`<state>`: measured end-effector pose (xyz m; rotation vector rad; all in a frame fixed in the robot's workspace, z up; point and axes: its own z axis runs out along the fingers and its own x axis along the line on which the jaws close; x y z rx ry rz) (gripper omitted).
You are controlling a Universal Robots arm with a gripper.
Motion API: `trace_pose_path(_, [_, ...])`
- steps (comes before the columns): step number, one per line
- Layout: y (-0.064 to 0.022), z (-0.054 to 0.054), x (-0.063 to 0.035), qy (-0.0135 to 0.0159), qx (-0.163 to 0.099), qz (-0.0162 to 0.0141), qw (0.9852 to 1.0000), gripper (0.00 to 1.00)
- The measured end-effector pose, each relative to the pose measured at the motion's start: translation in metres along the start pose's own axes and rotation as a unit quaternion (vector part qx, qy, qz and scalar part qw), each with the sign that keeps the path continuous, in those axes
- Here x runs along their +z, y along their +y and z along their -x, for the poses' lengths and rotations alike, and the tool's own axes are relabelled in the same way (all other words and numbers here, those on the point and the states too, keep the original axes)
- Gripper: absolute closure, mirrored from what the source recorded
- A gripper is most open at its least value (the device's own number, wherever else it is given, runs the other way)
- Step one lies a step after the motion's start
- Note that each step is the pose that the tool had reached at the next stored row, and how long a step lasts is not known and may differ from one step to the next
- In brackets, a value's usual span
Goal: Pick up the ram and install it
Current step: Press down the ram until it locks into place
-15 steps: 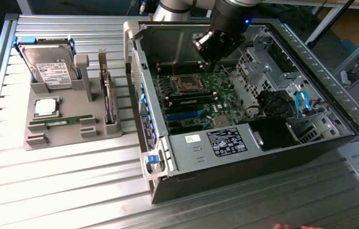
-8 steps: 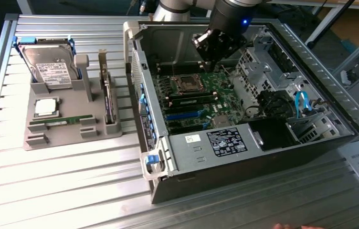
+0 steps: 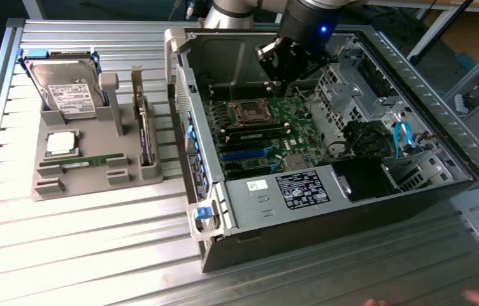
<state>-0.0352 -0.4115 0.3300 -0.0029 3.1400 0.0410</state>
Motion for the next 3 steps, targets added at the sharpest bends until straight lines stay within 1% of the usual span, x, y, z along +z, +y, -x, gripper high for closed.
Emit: trace_pose_path(3, [0.0000,0.0000,0.0000,0.0000,0.000,0.0000,1.0000,0.90])
